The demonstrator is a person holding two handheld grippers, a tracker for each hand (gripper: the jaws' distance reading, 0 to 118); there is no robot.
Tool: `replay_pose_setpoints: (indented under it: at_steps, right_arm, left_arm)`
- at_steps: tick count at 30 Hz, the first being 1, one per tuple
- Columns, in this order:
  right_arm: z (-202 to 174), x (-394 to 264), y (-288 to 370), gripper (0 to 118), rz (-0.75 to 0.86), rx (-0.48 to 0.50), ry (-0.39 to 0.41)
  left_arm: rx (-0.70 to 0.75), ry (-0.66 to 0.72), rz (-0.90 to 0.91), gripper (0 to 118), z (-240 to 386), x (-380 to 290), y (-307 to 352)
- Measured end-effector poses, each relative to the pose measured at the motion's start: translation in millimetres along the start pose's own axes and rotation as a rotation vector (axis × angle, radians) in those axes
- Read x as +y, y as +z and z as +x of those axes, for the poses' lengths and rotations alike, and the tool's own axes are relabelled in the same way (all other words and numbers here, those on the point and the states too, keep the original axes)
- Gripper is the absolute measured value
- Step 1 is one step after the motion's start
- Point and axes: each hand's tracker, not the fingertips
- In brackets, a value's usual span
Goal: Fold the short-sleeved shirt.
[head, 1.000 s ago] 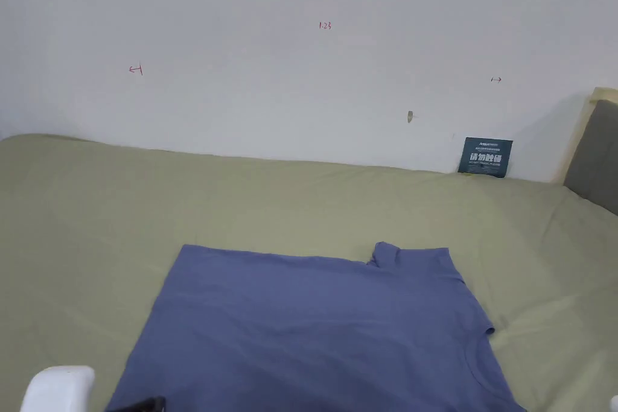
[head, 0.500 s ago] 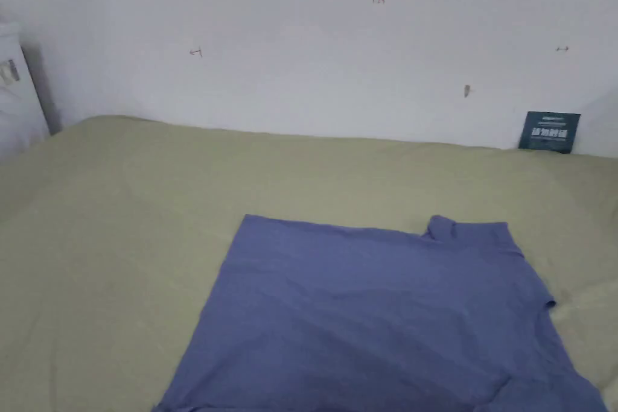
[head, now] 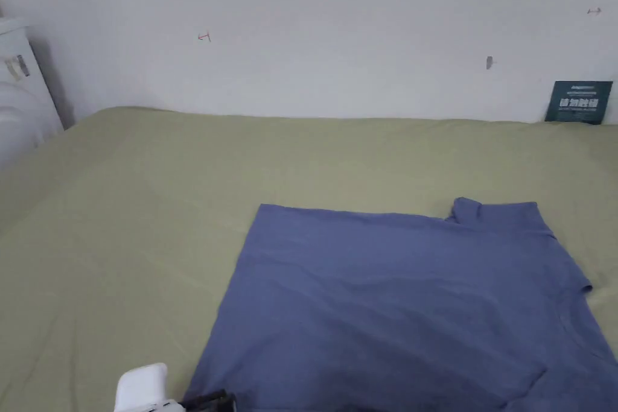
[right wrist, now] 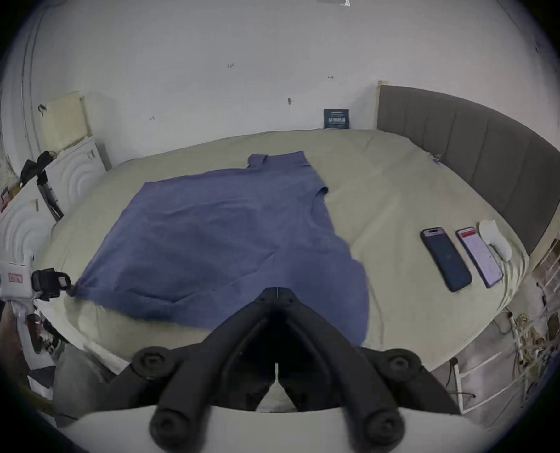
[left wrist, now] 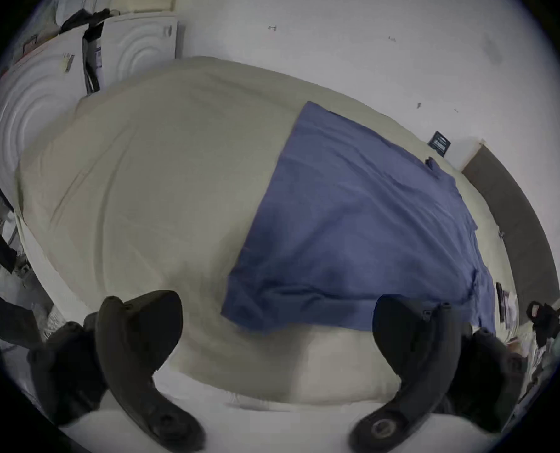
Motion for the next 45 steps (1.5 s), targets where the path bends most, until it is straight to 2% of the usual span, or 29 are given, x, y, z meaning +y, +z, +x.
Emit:
replay_pose_setpoints:
  at_steps: [2,3,5,6,7,8,9,11,15,18,20,21,22,23,25,26,28,35,41,45]
  right_arm:
    - [12.5,2.3,-4.7,1,-0.004,-0.019,0.004]
    - [21.0,3.4,-8.8,1,-0.025,-0.017,0.004]
    - [35.3,3.5,-18.3,5,-0.059,-0.012,-0.004]
    - [44.4,2.5,-23.9,29,-0.084,-0.017,-0.018]
    - [53.9,0.6,-29.7,57,-0.096,-0.038,-0.017]
    - [60.3,-1.9,-35.1,72,-0.117,-0.028,-0.02]
    - [68.0,-5.6,-40.9,72,-0.142,-0.025,-0.027]
    - [79.5,-11.2,-50.2,72,-0.207,-0.01,-0.036]
    - [84.6,-23.6,-77.9,72,-0.291,-0.035,-0.031]
    - [79.6,-33.5,-97.5,71,-0.347,-0.025,-0.033]
    - [74.3,-37.8,-101.4,68,-0.4,-0.058,-0.052]
    - [71.7,-38.2,-99.4,49,-0.381,-0.054,-0.048]
    - [68.8,-35.2,-94.8,22,-0.327,-0.091,-0.013]
    - [67.3,-33.8,-92.4,8,-0.302,-0.104,-0.012]
    - [66.8,-30.9,-85.8,7,-0.312,-0.073,-0.041]
    - [63.5,-28.5,-81.9,7,-0.295,-0.073,-0.03]
    - [56.3,-22.2,-71.9,7,-0.258,-0.101,0.042]
    - [44.9,15.7,-56.4,7,-0.216,-0.093,0.093]
    - [50.5,77.3,-77.3,7,-0.154,-0.049,0.122]
    - [45.7,120.7,-111.1,7,-0.158,-0.028,0.194]
  left_arm:
    - [0.008,0.031,-0.056,116,-1.0,-5.8,-12.1]
    - [0.027,0.043,-0.102,108,-5.8,14.9,-27.3]
    - [0.026,0.029,-0.104,81,-6.4,17.6,-36.9]
    - [0.134,-0.009,-0.07,69,-4.9,16.6,-31.9]
    - [0.11,-0.03,-0.031,55,-2.0,16.2,-27.8]
    - [0.084,-0.033,-0.001,27,-3.4,16.1,-23.4]
    - [0.058,-0.019,0.002,2,-4.8,16.6,-21.0]
    - [0.021,0.03,0.027,2,-7.8,17.6,-18.5]
    - [0.045,-0.073,0.016,2,8.0,18.5,-14.7]
    - [0.042,-0.083,0.039,2,17.3,18.8,-13.0]
    - [0.045,-0.096,0.042,2,27.2,16.7,-8.7]
    - [0.06,-0.111,0.03,2,29.9,15.6,-8.0]
    - [0.061,-0.114,0.029,2,32.3,12.9,-6.5]
    - [0.061,-0.112,0.037,2,27.0,16.2,-7.0]
    - [0.052,-0.106,0.038,2,24.5,17.5,-4.6]
    - [0.061,-0.106,0.038,2,24.5,17.7,-2.6]
    - [0.064,-0.102,0.052,2,19.5,20.6,1.2]
    - [0.042,-0.093,0.085,2,24.9,42.3,13.2]
    - [0.034,-0.127,0.081,2,33.7,89.4,1.0]
    - [0.04,-0.174,0.06,2,40.3,129.8,-21.2]
